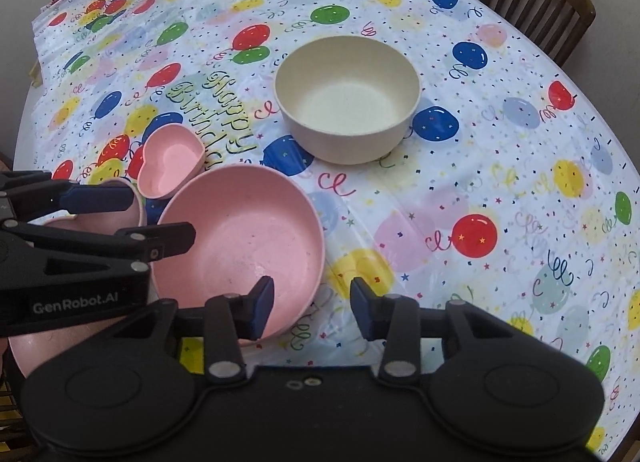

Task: Organize plates and bowls
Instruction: 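Grasp the pink bowl rim with both grippers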

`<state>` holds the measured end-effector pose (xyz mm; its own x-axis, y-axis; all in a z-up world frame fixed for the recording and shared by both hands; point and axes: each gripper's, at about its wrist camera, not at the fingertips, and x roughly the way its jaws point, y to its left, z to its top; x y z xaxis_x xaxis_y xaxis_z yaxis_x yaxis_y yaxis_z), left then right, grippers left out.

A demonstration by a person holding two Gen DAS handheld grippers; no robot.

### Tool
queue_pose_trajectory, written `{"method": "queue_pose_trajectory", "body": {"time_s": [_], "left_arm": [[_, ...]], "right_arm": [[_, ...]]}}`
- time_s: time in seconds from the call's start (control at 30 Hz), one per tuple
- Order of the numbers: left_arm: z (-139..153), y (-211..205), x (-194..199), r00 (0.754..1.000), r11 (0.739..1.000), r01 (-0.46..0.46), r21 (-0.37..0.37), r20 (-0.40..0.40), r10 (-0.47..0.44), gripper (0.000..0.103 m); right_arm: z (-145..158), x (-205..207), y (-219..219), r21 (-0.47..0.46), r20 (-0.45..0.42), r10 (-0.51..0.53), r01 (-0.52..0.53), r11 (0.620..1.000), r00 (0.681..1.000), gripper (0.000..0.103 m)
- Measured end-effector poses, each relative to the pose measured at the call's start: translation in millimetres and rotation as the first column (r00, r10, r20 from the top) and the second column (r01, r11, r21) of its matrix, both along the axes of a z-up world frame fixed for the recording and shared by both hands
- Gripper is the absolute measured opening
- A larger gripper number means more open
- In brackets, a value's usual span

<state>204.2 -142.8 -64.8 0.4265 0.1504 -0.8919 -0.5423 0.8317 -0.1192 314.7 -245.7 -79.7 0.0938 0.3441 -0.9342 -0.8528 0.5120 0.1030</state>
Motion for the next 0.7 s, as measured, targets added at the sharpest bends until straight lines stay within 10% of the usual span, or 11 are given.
{"method": "queue_pose_trajectory", "body": {"time_s": [0.37,0.7], "left_arm": [[24.9,-5.3,19.0,0.997,0.997,0.066,0.037,0.028,-0.067,0.06],[-11.0,-10.9,32.1,0.993,0.995,0.095,0.036,-0.074,-0.093,0.024]], "right_arm": [[2.0,2.3,0.3,0.018,-0.013,-0.001,0.002,1.0,1.0,0.035],[0.7,4.5,-2.9,0.018,-0.025,-0.03,0.03,0.999,0.999,0.017]]}}
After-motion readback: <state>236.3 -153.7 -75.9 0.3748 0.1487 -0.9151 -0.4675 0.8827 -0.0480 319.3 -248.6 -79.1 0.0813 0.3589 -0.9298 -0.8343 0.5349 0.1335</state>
